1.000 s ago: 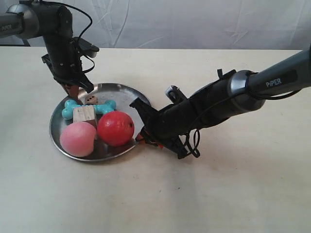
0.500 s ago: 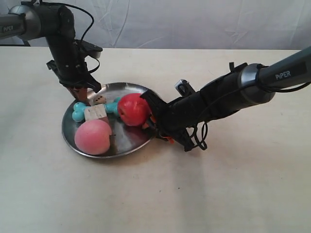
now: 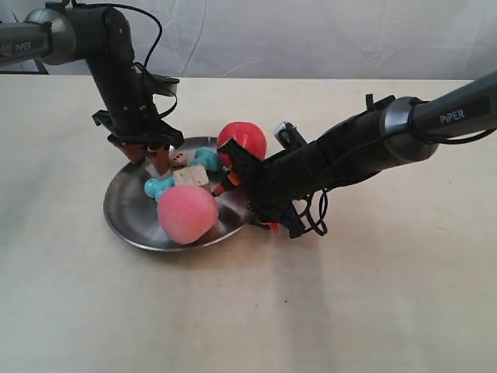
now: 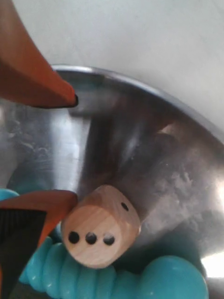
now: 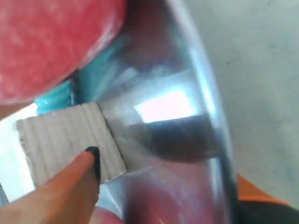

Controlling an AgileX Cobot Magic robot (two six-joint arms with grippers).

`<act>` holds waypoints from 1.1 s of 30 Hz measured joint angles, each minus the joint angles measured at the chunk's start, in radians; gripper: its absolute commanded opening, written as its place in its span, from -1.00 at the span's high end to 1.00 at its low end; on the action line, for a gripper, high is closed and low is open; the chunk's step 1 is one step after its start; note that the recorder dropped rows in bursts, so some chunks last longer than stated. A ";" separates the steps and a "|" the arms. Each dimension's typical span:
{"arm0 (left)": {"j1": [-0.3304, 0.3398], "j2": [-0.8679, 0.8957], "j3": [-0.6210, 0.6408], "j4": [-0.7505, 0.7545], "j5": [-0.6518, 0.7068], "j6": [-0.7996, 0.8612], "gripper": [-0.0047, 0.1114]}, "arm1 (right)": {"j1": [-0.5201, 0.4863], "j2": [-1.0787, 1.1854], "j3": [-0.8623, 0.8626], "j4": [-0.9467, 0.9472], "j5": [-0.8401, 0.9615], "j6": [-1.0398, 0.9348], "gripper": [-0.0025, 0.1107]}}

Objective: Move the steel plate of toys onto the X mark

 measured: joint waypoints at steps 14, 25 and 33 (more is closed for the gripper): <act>-0.001 -0.039 0.000 0.038 0.000 -0.044 0.02 | 0.000 -0.008 -0.011 -0.225 0.057 0.101 -0.05; -0.001 -0.070 0.000 0.046 0.002 -0.044 0.02 | -0.002 -0.014 -0.017 -0.365 0.088 0.232 -0.05; -0.001 -0.094 0.000 0.073 0.002 -0.044 0.02 | -0.002 -0.022 -0.022 -0.487 0.115 0.317 -0.05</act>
